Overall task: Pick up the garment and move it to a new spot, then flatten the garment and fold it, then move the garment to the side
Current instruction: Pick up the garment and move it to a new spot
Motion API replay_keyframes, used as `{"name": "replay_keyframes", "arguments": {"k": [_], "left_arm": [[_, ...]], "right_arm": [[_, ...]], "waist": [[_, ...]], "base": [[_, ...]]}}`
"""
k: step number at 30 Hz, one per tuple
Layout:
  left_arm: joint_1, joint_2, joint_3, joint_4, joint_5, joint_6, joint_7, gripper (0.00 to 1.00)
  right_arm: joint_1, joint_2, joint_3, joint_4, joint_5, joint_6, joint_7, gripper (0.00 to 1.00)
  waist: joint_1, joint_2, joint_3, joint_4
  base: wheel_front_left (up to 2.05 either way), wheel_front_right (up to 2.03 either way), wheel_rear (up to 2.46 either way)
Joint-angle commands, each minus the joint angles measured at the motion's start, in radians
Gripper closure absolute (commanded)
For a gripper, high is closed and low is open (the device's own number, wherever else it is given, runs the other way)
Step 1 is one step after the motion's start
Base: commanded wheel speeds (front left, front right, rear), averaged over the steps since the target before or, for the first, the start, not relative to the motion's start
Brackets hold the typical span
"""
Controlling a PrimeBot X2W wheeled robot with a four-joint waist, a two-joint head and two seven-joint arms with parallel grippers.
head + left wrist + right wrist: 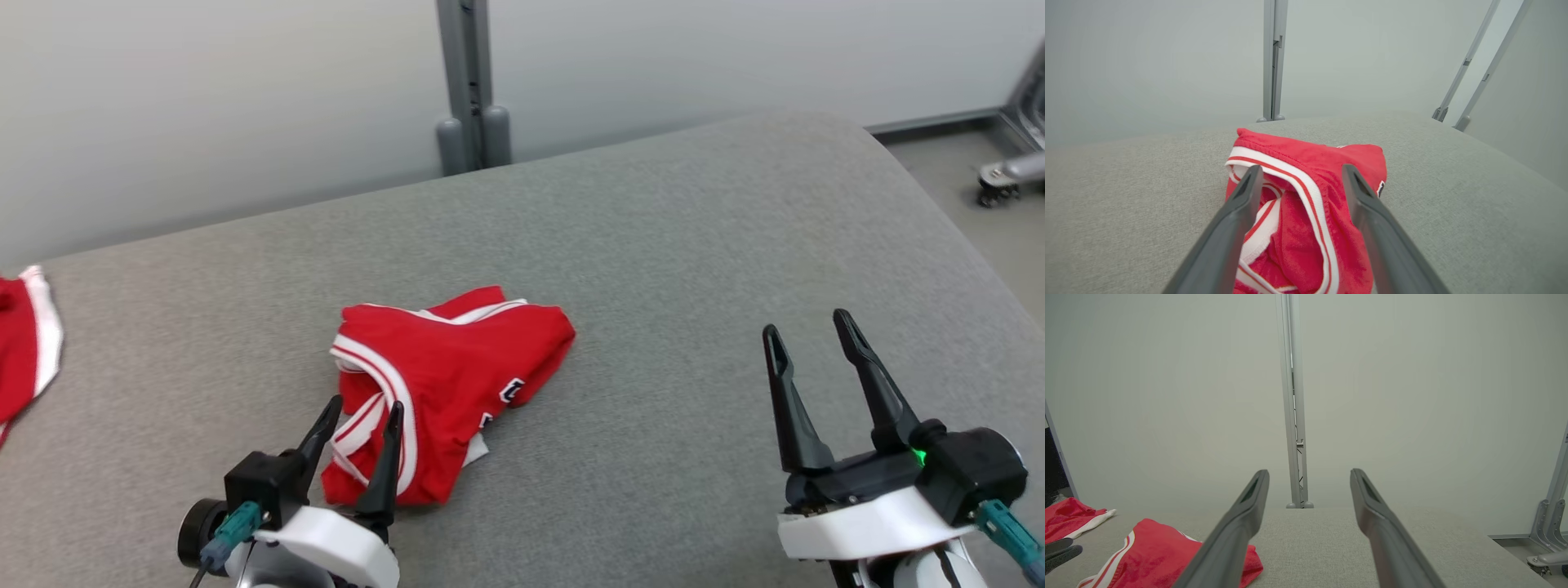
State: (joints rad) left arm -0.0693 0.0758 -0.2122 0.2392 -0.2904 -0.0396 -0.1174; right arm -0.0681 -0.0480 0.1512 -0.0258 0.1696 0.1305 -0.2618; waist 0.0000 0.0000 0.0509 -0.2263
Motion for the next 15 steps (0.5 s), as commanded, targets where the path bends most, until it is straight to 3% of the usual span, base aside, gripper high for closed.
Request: {"name": "replay_keyframes", "arguments": {"k": [1,8,15], "left_arm": [[0.015,0.008,0.001,-0.008,0.011,0.006,-0.023,0.00],[0.075,0.033,0.038,-0.012,0.041,0.048,-0.127,0.00],[0.152,0.035,0.121,-0.038,0.043,0.062,-0.149,0.00]], "right_arm": [[0.016,-0.005,-0.010,-0.006,-0.017,0.000,-0.005,0.00],[0.062,-0.004,-0.053,0.020,-0.099,0.000,-0.005,0.00],[0.120,-0.005,-0.082,0.077,-0.107,0.000,-0.005,0.00]], "waist": [[0.0000,0.0000,-0.029,0.042],[0.0000,0.0000,-0.072,0.114],[0.0000,0.0000,-0.125,0.145]], "base": [[0.00,0.00,0.00],[0.00,0.00,0.00],[0.00,0.00,0.00]]}}
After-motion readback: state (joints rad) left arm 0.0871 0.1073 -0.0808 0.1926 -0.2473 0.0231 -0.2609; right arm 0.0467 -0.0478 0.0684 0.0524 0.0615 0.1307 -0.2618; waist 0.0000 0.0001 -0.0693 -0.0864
